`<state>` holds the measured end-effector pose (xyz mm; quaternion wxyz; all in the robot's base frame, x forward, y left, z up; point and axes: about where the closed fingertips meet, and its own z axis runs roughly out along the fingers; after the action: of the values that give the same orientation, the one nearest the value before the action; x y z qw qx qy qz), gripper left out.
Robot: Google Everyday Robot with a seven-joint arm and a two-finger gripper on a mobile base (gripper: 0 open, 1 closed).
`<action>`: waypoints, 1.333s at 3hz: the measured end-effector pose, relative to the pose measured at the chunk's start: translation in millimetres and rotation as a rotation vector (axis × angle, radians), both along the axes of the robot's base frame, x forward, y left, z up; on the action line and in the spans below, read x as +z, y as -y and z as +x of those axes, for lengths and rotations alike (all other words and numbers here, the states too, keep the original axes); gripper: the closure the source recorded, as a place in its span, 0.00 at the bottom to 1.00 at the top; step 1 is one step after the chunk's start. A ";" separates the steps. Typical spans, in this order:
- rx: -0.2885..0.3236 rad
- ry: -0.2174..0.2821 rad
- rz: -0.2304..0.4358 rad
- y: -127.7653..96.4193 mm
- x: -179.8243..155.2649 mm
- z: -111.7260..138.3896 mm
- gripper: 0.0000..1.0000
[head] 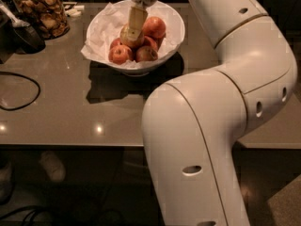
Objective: Pick apple from white bowl
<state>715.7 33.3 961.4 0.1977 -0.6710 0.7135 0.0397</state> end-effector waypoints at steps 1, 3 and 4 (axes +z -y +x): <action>0.006 0.004 -0.013 2.8 -3.2 1.9 0.36; 0.026 0.001 -0.031 0.4 -10.6 5.5 0.35; 0.049 -0.008 -0.044 -5.8 -18.9 7.7 0.35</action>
Offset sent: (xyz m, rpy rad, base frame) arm -0.0085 -0.0193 -0.0043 -0.0767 0.0561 0.0315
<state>723.5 39.1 942.5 0.1788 -0.6922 0.6985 0.0314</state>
